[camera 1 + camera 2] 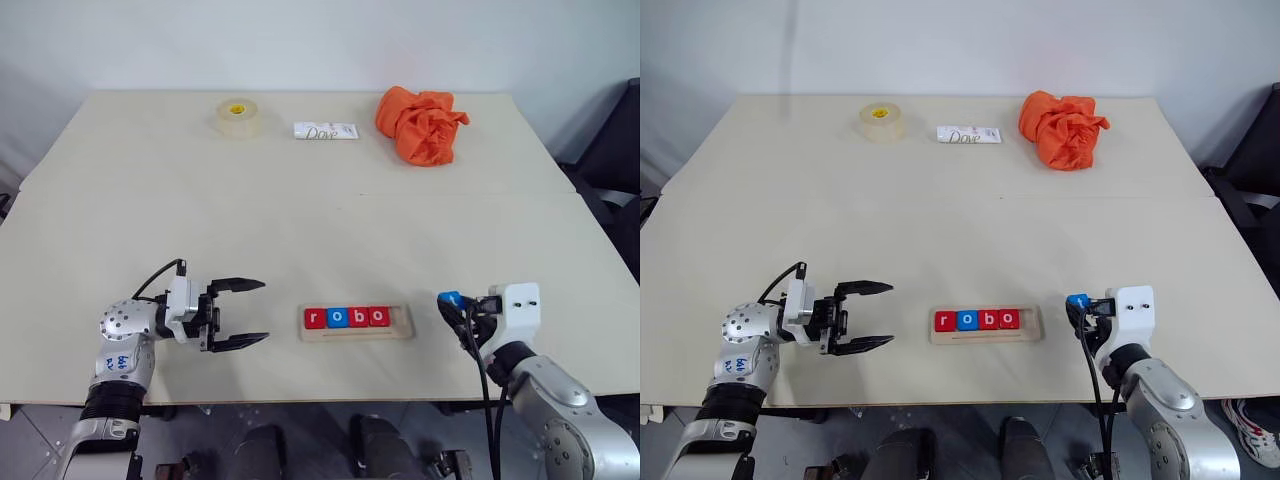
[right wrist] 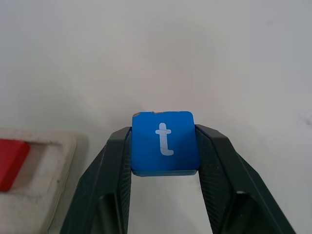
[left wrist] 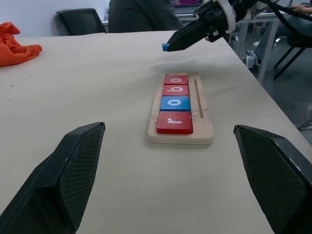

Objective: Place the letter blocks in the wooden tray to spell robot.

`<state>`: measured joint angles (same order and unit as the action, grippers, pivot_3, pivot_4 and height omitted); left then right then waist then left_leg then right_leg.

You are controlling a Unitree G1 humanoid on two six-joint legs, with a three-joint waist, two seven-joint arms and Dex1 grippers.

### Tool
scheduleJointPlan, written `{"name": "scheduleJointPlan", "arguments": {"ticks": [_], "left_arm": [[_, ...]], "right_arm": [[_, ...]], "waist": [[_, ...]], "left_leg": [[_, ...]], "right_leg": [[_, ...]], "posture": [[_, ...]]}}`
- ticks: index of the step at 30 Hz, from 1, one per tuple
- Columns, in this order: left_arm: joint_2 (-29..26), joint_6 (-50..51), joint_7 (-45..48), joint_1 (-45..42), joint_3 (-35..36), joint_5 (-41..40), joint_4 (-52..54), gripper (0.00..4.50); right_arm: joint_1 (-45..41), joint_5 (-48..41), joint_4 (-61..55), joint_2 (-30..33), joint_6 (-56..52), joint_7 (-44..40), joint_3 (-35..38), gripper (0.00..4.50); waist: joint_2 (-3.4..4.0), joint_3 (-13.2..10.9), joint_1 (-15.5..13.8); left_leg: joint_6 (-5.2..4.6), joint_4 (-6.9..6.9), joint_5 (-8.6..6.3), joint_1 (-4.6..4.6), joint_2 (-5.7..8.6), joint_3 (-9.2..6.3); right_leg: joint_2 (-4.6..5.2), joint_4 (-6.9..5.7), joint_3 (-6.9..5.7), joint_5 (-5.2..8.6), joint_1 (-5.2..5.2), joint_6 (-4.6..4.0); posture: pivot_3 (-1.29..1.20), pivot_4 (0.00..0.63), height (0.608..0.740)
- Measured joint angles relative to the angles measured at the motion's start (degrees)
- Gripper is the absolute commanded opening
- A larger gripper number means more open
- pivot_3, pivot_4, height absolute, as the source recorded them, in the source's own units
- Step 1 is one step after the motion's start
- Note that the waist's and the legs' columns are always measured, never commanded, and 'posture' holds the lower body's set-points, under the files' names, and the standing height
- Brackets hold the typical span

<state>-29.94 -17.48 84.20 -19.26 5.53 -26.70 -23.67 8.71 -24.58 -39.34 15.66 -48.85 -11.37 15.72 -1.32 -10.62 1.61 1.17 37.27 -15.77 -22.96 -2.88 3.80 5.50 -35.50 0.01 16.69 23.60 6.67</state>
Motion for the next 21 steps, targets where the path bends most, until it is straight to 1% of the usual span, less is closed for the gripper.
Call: {"name": "scheduleJointPlan", "arguments": {"ticks": [1, 3, 4, 7, 8, 9, 10, 13, 16, 21], "left_arm": [[0.0, 0.0, 0.0, -0.1, 0.0, 0.0, 0.0, 4.50], [0.0, 0.1, 0.1, -0.3, 0.0, 0.0, 0.0, 4.50], [0.0, 0.1, 0.1, -0.3, 0.0, 0.0, 0.0, 4.50], [0.0, 0.2, 0.1, -0.3, 0.0, 0.0, 0.0, 4.50], [0.0, 0.3, 0.1, -0.3, 0.0, 0.0, 0.0, 4.50], [0.0, 0.4, 0.1, -0.3, 0.0, 0.0, 0.0, 4.50], [0.0, 0.5, 0.1, -0.2, 0.0, 0.0, 0.1, 4.50], [0.0, 0.7, 0.1, 0.0, 0.1, 0.0, 0.3, 4.50], [0.0, 0.9, -0.1, 0.2, 0.1, 0.0, 0.6, 4.50], [0.1, 1.2, -0.6, 1.4, 0.1, 0.0, 1.7, 4.50]], "right_arm": [[0.4, 0.0, 0.0, -0.3, 0.0, 0.2, -0.1, 1.48], [1.2, 0.0, 0.0, -0.7, 0.0, 0.4, -0.8, 2.21], [1.5, 0.0, 0.0, -0.8, 0.1, 0.4, -1.2, 2.48], [2.1, 0.0, 0.0, -1.1, 0.4, 0.4, -2.3, 3.56], [2.1, 0.1, 0.0, -1.0, 0.8, 0.3, -2.5, 3.86], [2.0, 0.2, 0.0, -0.7, 1.3, -0.1, -3.0, 4.22], [1.9, 0.3, 0.0, 0.5, 1.7, -1.0, -3.7, 4.47], [0.8, 0.4, 0.2, 6.4, 2.6, -5.6, -4.7, 4.47], [-2.2, 0.0, 1.8, 17.3, 3.3, -13.9, -4.7, 4.47], [-7.3, 0.6, 9.1, 32.0, 8.7, -28.8, -6.0, 4.47]], "waist": [[0.00, 0.0, 0.0], [0.00, 0.0, 0.0], [0.00, 0.0, 0.0], [0.00, 0.0, 0.0], [0.00, 0.0, -0.1], [0.00, 0.0, 0.0], [0.00, 0.0, 0.0], [0.00, 0.0, 0.0], [0.00, 0.0, -0.1], [-0.01, 0.0, -0.1]], "left_leg": [[0.00, -0.01, 0.00, 0.00, 0.00, -0.01], [0.00, -0.02, 0.00, -0.01, 0.00, -0.02], [0.00, -0.02, 0.00, -0.01, 0.00, -0.02], [0.00, -0.01, 0.00, -0.02, 0.00, -0.02], [0.00, -0.01, 0.00, -0.02, 0.00, -0.02], [0.00, -0.01, 0.00, -0.02, 0.00, -0.02], [0.00, -0.01, 0.00, -0.02, 0.01, -0.01], [0.00, 0.01, 0.00, -0.02, 0.01, -0.02], [0.00, 0.04, 0.00, -0.02, 0.02, -0.02], [-0.01, 0.01, 0.00, -0.03, 0.02, -0.04]], "right_leg": [[-0.01, 0.00, 0.00, 0.01, 0.00, -0.01], [-0.01, 0.01, -0.01, 0.01, 0.00, -0.02], [-0.01, 0.02, -0.01, 0.01, 0.00, -0.02], [-0.01, 0.02, -0.01, 0.01, 0.00, -0.02], [-0.01, 0.02, -0.01, 0.01, 0.00, -0.02], [-0.01, 0.02, -0.01, 0.01, 0.00, -0.02], [-0.01, 0.03, -0.01, 0.01, 0.00, -0.02], [-0.01, 0.04, -0.01, 0.01, -0.01, -0.01], [-0.01, 0.06, -0.01, 0.00, -0.03, 0.00], [-0.05, 0.10, -0.03, 0.00, -0.03, 0.01]], "posture": [[0.00, 0.150, 0.740], [0.00, 0.150, 0.740], [0.00, 0.150, 0.740], [0.00, 0.150, 0.740], [0.00, 0.150, 0.740], [0.00, 0.150, 0.740], [0.00, 0.150, 0.740], [0.00, 0.150, 0.740], [0.00, 0.150, 0.740], [0.00, 0.150, 0.740]]}}
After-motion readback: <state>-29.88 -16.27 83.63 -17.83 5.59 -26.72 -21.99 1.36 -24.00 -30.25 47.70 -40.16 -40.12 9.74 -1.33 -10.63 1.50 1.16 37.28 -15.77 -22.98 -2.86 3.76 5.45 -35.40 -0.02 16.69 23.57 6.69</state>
